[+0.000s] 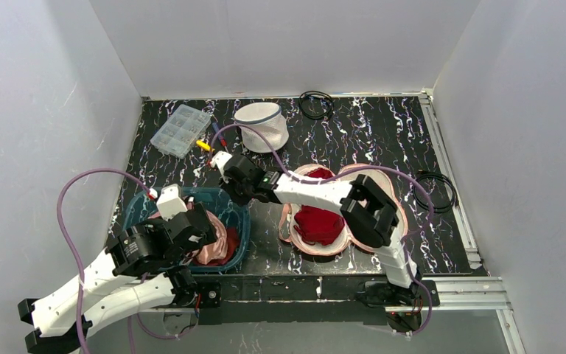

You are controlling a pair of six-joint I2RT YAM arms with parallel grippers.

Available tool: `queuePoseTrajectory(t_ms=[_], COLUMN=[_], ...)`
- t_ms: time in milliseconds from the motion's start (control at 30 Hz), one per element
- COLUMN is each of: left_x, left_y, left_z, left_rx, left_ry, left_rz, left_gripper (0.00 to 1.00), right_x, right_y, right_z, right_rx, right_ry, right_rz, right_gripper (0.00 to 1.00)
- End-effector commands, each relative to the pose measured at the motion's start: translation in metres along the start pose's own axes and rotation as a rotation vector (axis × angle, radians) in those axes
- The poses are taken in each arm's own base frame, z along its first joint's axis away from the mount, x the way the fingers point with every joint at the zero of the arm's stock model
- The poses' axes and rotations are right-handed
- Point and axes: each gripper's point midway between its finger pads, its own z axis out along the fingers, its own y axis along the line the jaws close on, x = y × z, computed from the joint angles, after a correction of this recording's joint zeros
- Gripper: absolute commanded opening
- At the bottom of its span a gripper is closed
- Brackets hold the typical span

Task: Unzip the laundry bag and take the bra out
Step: Move the bin to the center of the board.

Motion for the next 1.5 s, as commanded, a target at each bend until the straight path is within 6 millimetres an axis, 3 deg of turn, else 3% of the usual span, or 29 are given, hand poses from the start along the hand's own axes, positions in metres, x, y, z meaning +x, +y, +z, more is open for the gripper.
queuePoseTrajectory(t_ms=[0,67,100,433,567,800,1033,1267,1467], left_x=[-0.005,-0.006,-0.005,-0.024,-0.039,-0.050,-0.039,-0.031,-0.029], left_y=[0.001,0.001,0.001,-0.005,0.005,0.015,0.018,0.022,0.029], left_z=[-0.003,-0.004,-0.004,-0.015,-0.021,-0.022,-0.010,-0.004,-0.006], left_rx=[0.014,0.018,0.019,0.051,0.015,-0.045,-0.119,-0.144,-0.142], left_ry=[-0.023,-0.025,-0.025,-0.074,-0.137,-0.199,-0.176,-0.160,-0.160], left_rz=[-0.012,-0.018,-0.020,-0.043,-0.123,-0.210,-0.220,-0.229,-0.236], left_gripper=[0.76,0.75,0.75,0.75,0.74,0.74,0.75,0.74,0.75], right_x=[-0.018,-0.012,-0.008,0.013,0.024,0.065,0.098,0.097,0.076], right_y=[0.012,0.007,0.004,-0.038,-0.056,-0.068,-0.059,-0.025,0.005], right_z=[-0.038,-0.048,-0.053,-0.106,-0.124,-0.132,-0.124,-0.092,-0.072], right_rx=[-0.004,0.029,0.045,0.298,0.379,0.485,0.580,0.530,0.430], right_ry=[-0.092,-0.104,-0.109,-0.201,-0.279,-0.312,-0.327,-0.283,-0.263], right_rz=[0.068,0.126,0.156,0.593,0.835,1.120,1.299,1.338,1.258], right_gripper=[0.14,0.02,0.01,0.01,0.01,0.01,0.01,0.01,0.40])
